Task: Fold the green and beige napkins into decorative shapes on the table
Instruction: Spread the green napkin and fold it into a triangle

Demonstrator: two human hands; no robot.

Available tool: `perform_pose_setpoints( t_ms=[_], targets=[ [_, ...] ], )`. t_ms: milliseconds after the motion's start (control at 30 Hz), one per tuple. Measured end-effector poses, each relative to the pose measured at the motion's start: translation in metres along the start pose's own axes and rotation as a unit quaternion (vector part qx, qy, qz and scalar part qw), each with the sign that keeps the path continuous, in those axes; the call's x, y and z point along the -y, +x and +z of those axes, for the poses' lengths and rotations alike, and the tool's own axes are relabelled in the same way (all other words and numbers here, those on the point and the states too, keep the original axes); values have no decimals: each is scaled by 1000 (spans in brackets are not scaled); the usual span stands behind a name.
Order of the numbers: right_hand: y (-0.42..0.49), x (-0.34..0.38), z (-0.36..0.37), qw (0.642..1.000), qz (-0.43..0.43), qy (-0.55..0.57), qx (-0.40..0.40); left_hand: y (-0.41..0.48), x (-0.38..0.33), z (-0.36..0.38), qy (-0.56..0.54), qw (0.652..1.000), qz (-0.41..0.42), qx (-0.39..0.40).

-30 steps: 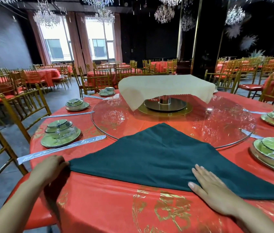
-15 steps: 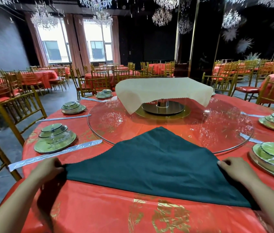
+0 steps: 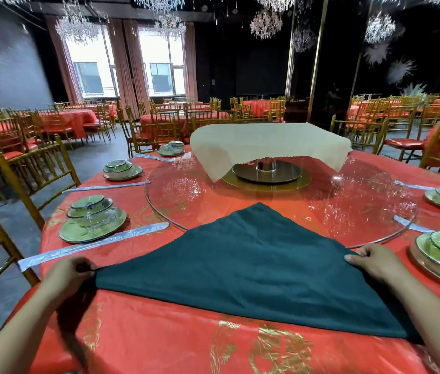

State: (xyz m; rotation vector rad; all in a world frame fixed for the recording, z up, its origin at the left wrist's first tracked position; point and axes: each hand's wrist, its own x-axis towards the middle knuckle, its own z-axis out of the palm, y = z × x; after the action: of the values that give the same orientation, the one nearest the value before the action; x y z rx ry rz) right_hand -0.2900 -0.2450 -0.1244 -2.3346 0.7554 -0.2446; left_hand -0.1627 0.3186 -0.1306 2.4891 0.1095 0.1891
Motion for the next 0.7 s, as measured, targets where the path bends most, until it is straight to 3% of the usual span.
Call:
perform_pose_setpoints(
  t_ms=[200,367,500,633,700],
  targets=[
    [-3,-2,1,999,8,39,-18,-2,-1,-2,28,1000,11,-2],
    [-5,-1,5,998,6,53,-46,-6,1,-11,80,996,-28,-9],
    [-7,-2,7,997,0,54,-56,-12,3,-13,61,998,-26,-24],
    [-13,2,6,998,3,23,-58,-16,9,-17,-85,994,-73,-18],
    [-26,11,7,993,-6,-84,-80,-20,6,-19,-174,979,-105,6]
  ],
)
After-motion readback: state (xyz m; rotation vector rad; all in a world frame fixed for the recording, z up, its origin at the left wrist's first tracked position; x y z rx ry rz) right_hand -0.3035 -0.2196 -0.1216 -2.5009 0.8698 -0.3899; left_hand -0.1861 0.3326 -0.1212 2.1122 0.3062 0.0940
